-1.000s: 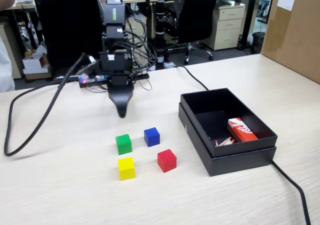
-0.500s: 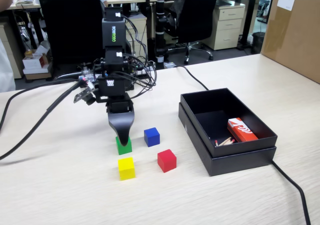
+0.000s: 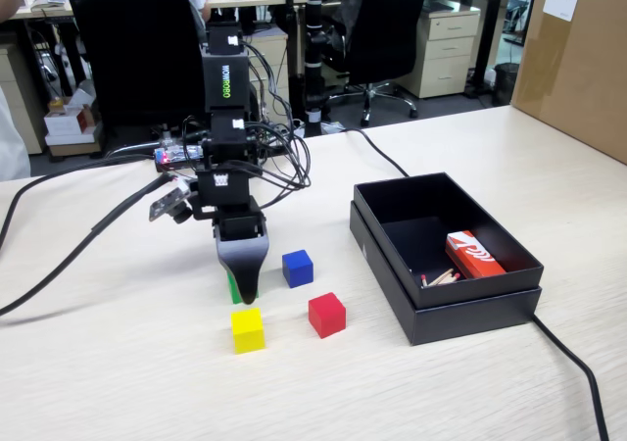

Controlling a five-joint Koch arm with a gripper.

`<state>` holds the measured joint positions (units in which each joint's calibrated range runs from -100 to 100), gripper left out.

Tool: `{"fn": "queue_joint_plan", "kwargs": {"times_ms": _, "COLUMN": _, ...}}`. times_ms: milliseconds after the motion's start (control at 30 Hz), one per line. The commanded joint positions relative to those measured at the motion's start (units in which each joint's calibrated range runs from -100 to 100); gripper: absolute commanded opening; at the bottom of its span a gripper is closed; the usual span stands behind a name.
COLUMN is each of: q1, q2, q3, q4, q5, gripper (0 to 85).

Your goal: Put the green cube on top of the red cube

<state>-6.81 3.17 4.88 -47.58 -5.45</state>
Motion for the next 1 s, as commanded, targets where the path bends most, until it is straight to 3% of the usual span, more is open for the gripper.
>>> {"fn": "queue_joint_plan", "kwargs": {"times_ms": 0, "q1": 0.0, "q2": 0.1, "q3": 2.8, "q4": -2.0, "q5": -0.2, "gripper": 42.3}}
{"fn": "queue_joint_plan", "kwargs": {"times_ms": 67, "q1": -0.1, "q2": 0.3, "q3": 2.8, "q4": -2.1, "q5": -0.4, "gripper": 39.5}}
{"fn": "queue_joint_plan", "kwargs": {"times_ms": 100, "q1": -0.2, "q2": 0.3, "q3": 2.9, "q4": -2.1, "q5": -0.4, "gripper": 30.5}}
{"fn": "queue_joint_plan", "kwargs": {"times_ms": 333, "q1": -0.2, "q2": 0.7, "q3": 3.5, "q4": -2.1, "q5": -0.4, "gripper": 1.9}}
{"fn": "queue_joint_plan", "kwargs": {"times_ms": 567, "q1": 0.2, "q2": -4.7, "q3": 2.6, "q4": -2.5, "q5": -0.1, "gripper": 0.9}}
{"fn": "queue_joint_plan", "kwargs": {"times_ms": 700, "q1": 1.5, "q2": -13.9, "q3": 3.1, "q4": -2.5, "q5": 1.5, "gripper": 0.9}}
{"fn": "queue_joint_plan", "kwargs": {"times_ms": 867, "q1": 3.9, "q2": -18.6, "q3": 11.5, "q4": -3.5, "q5": 4.9, "gripper": 0.9}}
{"fn": "queue_joint_plan", "kwargs": {"times_ms": 967, "q1": 5.4, "q2": -12.4, "q3": 23.1, "q4": -3.5, "q5": 7.7, "gripper": 0.9}}
